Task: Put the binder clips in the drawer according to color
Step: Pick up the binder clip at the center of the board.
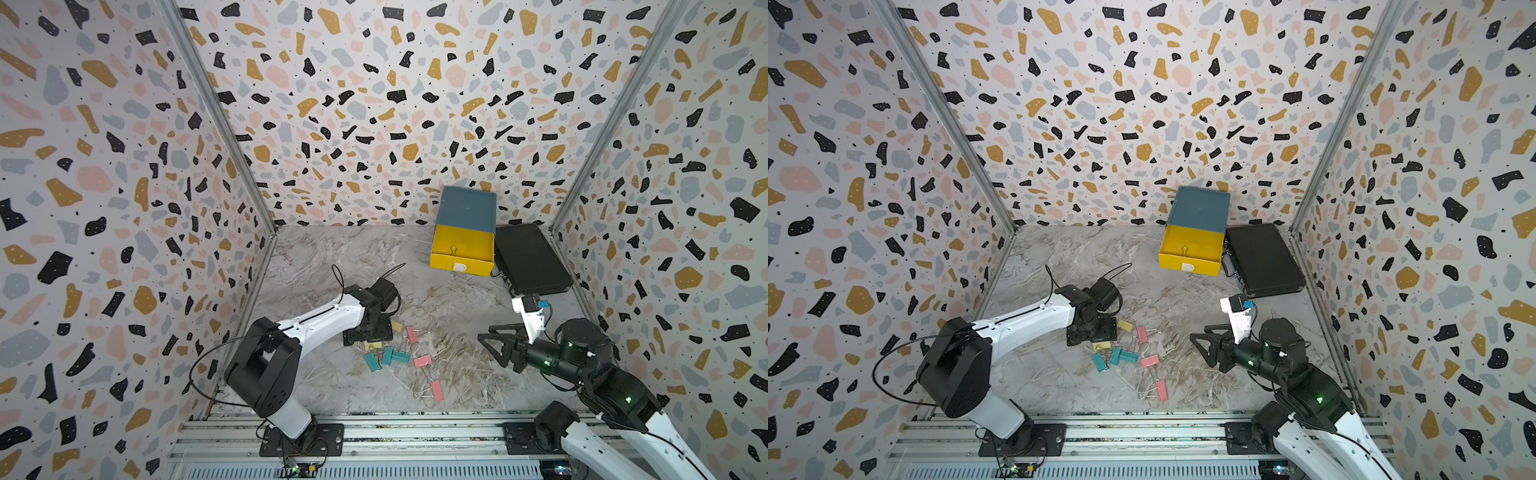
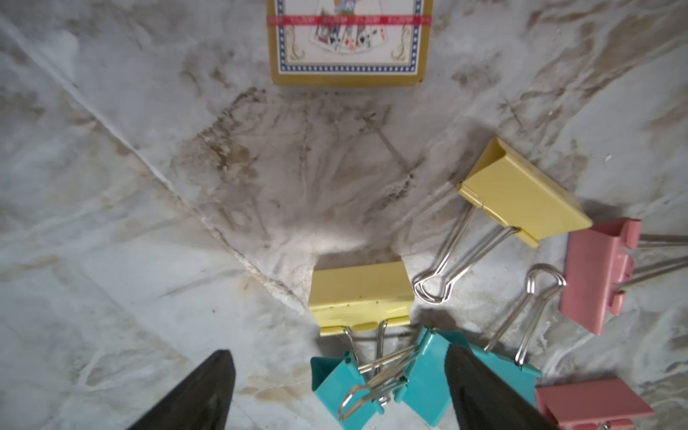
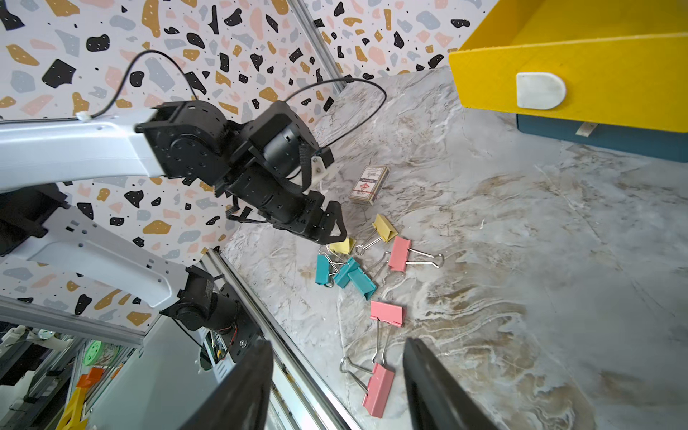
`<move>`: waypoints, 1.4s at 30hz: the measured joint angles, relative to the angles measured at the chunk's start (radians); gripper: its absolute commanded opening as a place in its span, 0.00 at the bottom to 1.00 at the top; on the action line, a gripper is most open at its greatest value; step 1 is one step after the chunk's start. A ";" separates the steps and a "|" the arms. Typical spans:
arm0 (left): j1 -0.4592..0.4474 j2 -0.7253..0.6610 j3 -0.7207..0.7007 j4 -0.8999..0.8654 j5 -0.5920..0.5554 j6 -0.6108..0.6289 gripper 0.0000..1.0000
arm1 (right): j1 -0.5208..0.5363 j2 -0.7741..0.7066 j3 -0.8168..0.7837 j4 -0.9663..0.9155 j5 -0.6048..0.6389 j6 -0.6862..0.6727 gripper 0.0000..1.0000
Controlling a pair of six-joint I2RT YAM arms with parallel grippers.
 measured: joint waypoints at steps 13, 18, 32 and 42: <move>0.000 0.090 -0.039 0.096 -0.005 -0.051 0.73 | 0.000 0.000 0.000 0.014 -0.008 0.000 0.61; 0.000 0.092 -0.058 0.128 -0.006 -0.067 0.64 | 0.000 0.000 0.000 0.014 -0.008 0.000 0.61; 0.000 0.050 -0.095 0.198 -0.060 -0.076 0.44 | 0.000 -0.005 -0.009 0.015 -0.008 -0.001 0.60; -0.021 -0.190 -0.103 0.230 -0.217 -0.064 0.40 | 0.000 -0.011 -0.018 0.023 -0.008 -0.001 0.60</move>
